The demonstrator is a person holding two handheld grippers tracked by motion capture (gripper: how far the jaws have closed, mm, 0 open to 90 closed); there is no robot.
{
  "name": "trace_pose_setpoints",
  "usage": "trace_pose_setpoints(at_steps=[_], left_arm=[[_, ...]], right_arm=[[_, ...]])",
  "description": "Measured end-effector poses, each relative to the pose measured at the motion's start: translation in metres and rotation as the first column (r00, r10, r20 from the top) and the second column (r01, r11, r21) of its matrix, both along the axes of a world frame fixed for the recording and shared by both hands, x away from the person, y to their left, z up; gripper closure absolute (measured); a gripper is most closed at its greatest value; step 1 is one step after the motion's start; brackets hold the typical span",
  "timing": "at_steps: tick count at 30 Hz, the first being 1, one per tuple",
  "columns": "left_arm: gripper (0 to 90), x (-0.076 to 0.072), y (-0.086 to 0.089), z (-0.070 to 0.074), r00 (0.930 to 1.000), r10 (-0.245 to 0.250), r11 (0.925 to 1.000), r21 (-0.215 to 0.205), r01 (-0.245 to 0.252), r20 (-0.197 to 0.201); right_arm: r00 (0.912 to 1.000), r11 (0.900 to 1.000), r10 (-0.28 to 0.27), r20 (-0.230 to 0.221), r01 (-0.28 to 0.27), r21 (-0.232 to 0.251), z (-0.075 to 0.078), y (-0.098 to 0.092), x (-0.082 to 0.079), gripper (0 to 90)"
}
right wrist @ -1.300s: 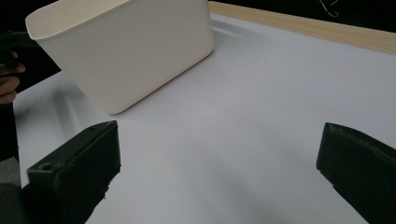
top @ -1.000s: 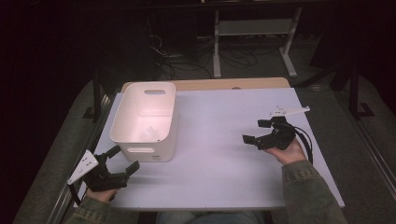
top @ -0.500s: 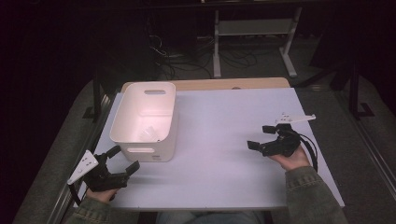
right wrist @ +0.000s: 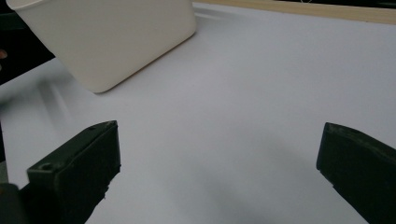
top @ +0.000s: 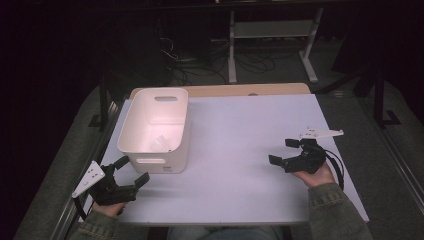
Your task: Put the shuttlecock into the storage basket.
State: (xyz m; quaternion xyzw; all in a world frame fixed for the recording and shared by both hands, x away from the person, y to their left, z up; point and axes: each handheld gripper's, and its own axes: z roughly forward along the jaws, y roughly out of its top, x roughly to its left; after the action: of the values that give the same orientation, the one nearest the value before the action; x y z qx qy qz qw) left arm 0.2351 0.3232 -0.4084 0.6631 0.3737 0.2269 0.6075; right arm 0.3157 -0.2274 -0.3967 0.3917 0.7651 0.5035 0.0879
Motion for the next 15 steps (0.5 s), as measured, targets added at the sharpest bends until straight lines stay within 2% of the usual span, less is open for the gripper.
trace_pose_setpoints(at_steps=[12,15], left_arm=[[0.0,0.0,0.0,0.0,1.0,0.0,1.0,-0.005,0.0,-0.002],[0.0,0.0,0.001,0.0,1.0,-0.001,1.0,0.008,0.001,-0.002]], right_arm=[[0.9977,0.999,-0.043,0.052,0.042,0.02,-0.006,-0.012,-0.013,0.0],[0.9963,0.998,-0.055,0.066,0.053,0.023,-0.007,-0.014,-0.016,0.0]])
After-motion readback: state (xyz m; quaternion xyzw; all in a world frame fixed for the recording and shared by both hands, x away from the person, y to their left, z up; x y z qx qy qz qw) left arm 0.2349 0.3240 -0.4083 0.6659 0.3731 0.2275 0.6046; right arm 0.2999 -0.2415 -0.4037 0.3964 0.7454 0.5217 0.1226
